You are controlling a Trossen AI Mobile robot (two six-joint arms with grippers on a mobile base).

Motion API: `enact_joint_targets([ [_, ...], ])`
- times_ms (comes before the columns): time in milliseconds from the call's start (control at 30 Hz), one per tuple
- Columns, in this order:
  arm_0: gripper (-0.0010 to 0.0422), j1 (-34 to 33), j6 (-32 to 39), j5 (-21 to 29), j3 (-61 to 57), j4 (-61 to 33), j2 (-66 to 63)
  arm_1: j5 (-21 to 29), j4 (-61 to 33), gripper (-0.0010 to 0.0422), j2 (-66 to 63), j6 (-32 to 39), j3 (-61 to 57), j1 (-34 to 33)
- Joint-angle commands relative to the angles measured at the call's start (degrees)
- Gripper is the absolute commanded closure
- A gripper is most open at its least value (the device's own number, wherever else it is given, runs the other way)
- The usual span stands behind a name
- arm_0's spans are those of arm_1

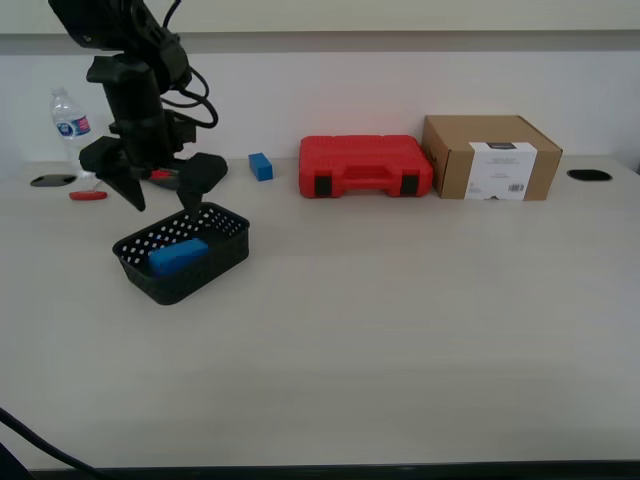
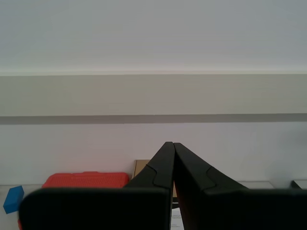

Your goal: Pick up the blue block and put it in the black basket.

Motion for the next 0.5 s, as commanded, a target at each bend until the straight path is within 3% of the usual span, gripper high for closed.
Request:
enact_joint_targets([
  [33, 0.0413, 0.04, 0.0, 0.02, 0.11, 0.13, 0.02, 0.09, -1.03, 0.0105, -0.61, -0.85, 0.59, 0.0],
  [133, 0.0413, 0.04, 0.0, 0.0, 0.11, 0.13, 0.02, 0.07, -0.9, 0.0241, -3.91, -1.05, 1.29, -0.07],
  [200, 0.0413, 0.04, 0.0, 0.0, 0.11, 0.09, 0.02, -0.35, 1.88, 0.0399, -8.2, 2.8, 0.48, -0.07],
  [233, 0.0413, 0.04, 0.0, 0.0, 0.11, 0.15, 0.02, -0.31, 2.91, 0.0416, -8.7, 3.17, -0.15, -0.07],
  [500, 0.0413, 0.04, 0.0, 0.02, 0.11, -0.02, 0.02, 1.03, 3.91, 0.0413, -8.68, 2.95, -1.07, -0.37],
])
